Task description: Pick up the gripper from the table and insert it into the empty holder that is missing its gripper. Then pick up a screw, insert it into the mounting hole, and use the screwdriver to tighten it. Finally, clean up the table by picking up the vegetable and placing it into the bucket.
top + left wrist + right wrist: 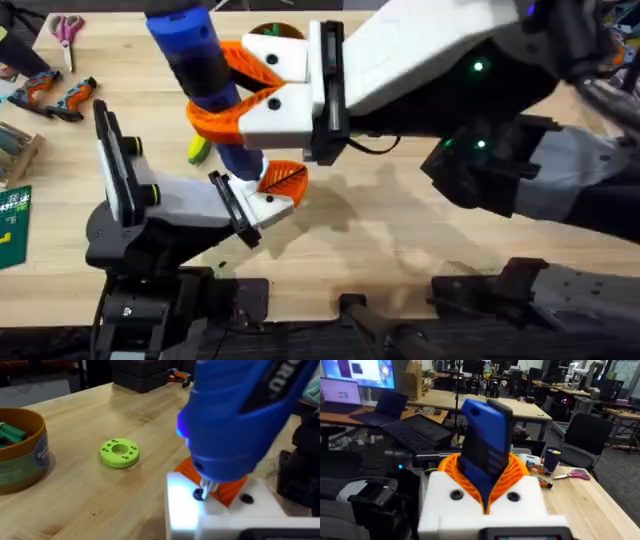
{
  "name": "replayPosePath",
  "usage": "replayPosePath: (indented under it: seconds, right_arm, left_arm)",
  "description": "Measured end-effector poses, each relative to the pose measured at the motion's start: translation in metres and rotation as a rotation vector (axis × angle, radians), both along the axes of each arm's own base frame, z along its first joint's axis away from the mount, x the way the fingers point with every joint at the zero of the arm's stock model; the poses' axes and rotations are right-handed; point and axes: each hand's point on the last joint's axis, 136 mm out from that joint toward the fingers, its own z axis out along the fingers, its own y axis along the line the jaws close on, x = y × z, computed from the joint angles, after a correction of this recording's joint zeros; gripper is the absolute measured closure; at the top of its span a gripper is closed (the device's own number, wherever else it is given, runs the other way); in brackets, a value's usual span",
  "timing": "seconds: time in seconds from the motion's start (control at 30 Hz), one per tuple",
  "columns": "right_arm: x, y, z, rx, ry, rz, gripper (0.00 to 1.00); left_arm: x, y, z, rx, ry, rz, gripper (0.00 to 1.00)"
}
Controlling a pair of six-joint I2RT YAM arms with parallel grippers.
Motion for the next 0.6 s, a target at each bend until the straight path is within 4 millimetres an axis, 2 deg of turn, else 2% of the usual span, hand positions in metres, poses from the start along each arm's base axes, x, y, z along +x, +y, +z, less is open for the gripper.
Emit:
replayPosePath:
  seconds: [0.6]
  right_arm:
    - [0.0012, -0.0005, 0.0005, 0.000, -0.034, -0.010, 0.974]
  left_arm:
    - [0.0000, 0.0000, 0.0000, 0.000, 0.000, 0.000, 0.997]
